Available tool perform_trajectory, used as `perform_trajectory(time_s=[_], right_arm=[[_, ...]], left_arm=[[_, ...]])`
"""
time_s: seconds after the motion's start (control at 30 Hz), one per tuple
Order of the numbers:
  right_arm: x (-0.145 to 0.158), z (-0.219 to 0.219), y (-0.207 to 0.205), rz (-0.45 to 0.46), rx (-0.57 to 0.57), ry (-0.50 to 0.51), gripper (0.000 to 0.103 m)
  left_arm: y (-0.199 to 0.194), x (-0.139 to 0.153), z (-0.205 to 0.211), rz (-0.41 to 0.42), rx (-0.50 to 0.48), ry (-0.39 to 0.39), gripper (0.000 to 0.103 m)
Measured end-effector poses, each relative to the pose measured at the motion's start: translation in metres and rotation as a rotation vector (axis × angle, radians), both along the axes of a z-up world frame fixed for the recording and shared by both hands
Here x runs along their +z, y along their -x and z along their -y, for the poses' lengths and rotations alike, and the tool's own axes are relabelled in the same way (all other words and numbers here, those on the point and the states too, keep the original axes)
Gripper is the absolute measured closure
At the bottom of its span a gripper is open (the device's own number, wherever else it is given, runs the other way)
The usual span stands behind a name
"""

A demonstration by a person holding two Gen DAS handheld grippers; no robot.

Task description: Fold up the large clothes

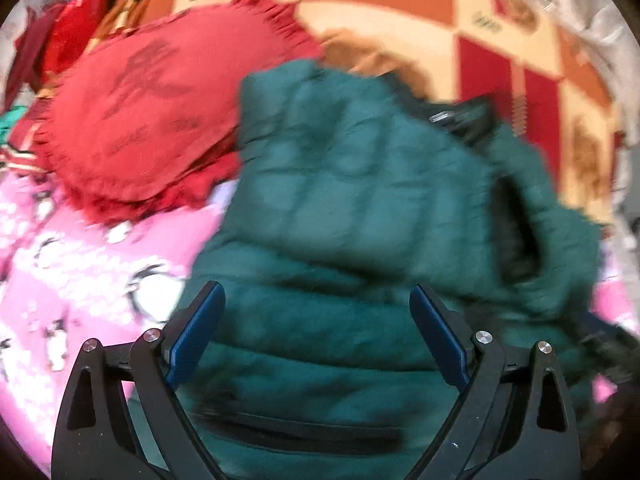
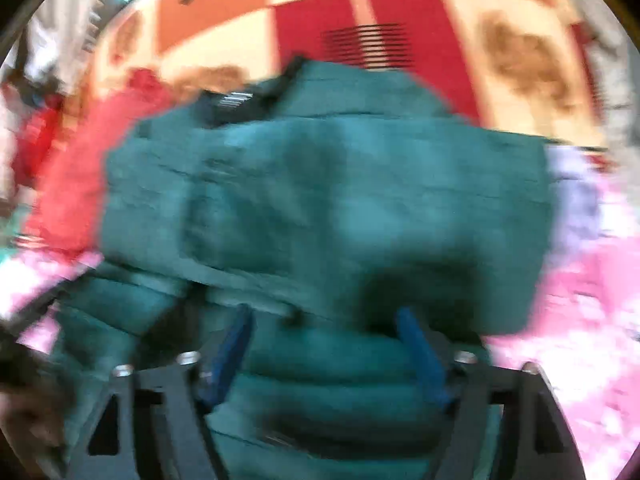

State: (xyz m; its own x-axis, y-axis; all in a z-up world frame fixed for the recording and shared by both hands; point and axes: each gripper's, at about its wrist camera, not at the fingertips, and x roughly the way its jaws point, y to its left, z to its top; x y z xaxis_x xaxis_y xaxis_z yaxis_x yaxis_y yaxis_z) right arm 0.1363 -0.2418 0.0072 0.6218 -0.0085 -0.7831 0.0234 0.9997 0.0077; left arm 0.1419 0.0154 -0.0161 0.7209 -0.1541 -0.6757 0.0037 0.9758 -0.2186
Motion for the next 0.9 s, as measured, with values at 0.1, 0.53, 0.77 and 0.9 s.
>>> perform_trajectory(time_s=[0.1, 0.53, 0.77, 0.9], right_arm=[[-0.014, 0.021, 0.008, -0.065, -0.086, 0.106, 0.025], [-0.044, 0.046, -0.001, -0.129, -0.107, 0.051, 0.011], [-0.050, 0.043, -0.007, -0.141, -0.131, 0.041, 0.004], [-0.051, 0.049, -0.007, -0.140, -0.138, 0.049, 0.002]], left_arm=[[-0.006, 0.013, 0.030, 0.011, -0.169, 0.074, 0.009], [-0.085, -0.002, 0.133, -0.082, -0.405, 0.160, 0.009], [-0.082, -0.019, 0.116, -0.075, -0.427, 0.284, 0.095], [-0.065, 0.006, 0.101, 0.013, -0.405, 0.290, 0.096]])
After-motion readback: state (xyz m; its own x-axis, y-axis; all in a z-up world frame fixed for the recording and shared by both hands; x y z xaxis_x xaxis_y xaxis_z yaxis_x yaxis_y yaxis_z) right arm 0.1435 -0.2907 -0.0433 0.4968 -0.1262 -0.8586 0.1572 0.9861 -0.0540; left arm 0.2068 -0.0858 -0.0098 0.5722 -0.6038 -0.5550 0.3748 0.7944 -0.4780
